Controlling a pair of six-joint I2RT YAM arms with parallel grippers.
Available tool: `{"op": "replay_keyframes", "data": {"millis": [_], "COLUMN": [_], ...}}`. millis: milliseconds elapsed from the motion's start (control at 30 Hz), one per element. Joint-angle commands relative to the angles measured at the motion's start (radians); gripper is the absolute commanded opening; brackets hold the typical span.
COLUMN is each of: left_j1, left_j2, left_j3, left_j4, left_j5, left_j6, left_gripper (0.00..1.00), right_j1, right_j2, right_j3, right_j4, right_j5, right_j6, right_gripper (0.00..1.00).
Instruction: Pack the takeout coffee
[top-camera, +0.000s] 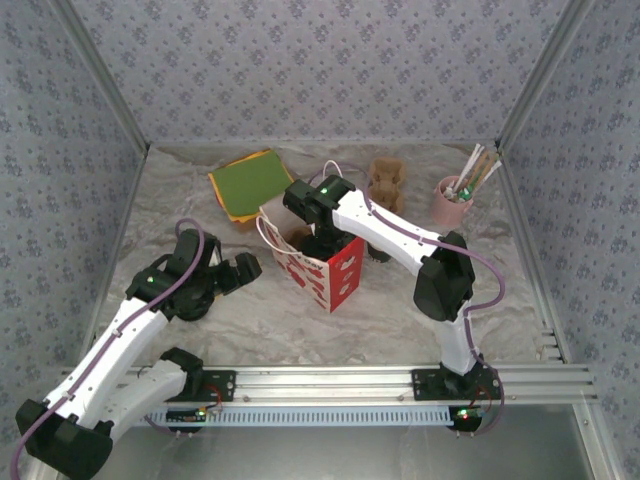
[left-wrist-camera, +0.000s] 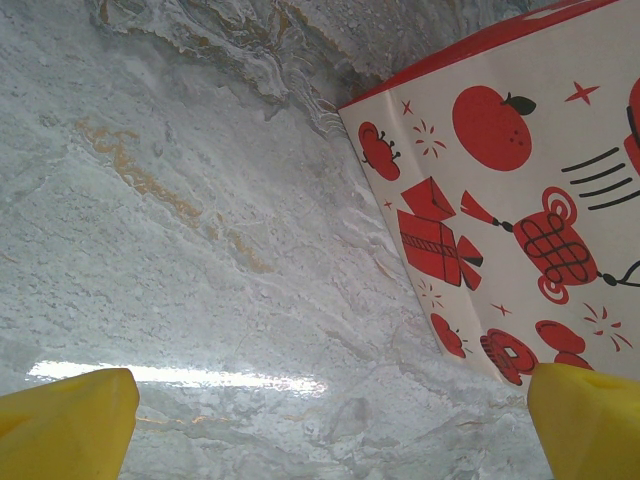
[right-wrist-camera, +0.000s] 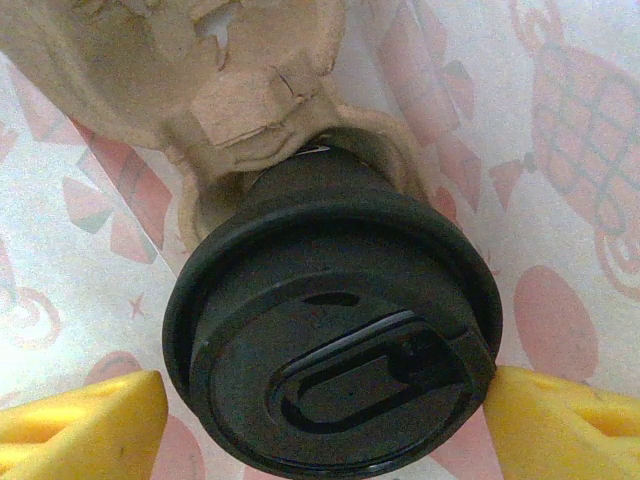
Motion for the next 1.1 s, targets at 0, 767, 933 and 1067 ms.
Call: {"op": "replay_keyframes", "data": {"millis": [0,767,933,1067], "left_j1": [0.003,0.002,0.002,0.002], "left_j2": [0.003,-0.004,-0.004,-0.005], "left_j3": [0.015,0.012,0.011,0.011], "left_j4": [0.002,-0.001,-0.001,-0.001], "left_j5": [0.015,0.013,0.016,0.015], "left_j6": [0.011,0.008,0.007,0.008], "left_gripper": [1.00,1.00,1.00,1.00], "right_j1": [0.004,0.005,0.007,0.006], "right_j2": [0.006,0.000,-0.002,-0.005], "right_j3": [0.026,0.024,0.027,0.027], "right_j4": [-0.041,-0.041,-0.044,-0.044], "right_j5": [0.016,0.021,0.024,0.024], "right_j6": [0.019,0.025,0.027,0.028], "right_gripper": [0.84,0.85,0.85,0.86]}}
